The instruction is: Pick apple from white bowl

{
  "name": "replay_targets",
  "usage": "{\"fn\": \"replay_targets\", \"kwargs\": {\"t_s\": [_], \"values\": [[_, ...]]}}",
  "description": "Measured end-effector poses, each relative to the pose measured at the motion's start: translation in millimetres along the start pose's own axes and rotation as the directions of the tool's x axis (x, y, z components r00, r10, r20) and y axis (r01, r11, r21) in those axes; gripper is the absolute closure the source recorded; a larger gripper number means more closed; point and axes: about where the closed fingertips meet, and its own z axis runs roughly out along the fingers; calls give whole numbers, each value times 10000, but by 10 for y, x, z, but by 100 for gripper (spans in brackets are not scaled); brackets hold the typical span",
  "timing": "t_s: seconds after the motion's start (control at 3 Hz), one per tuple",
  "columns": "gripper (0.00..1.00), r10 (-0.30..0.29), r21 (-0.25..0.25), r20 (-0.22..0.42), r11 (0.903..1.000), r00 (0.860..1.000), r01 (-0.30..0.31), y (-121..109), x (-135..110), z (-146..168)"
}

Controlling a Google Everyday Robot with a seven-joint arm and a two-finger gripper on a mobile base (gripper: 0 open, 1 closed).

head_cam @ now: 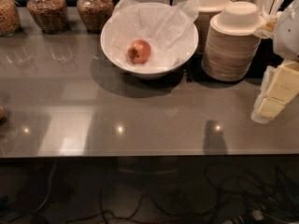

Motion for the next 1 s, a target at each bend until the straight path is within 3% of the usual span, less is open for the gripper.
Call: {"fn": "replay_targets", "kwargs": {"t_s": [0.33, 1.0], "values": [[0, -313, 695, 1061, 9973, 9939, 240, -180, -252, 89], [0, -1222, 2119, 2455, 9748, 9617, 698, -811, -1013, 250]]}}
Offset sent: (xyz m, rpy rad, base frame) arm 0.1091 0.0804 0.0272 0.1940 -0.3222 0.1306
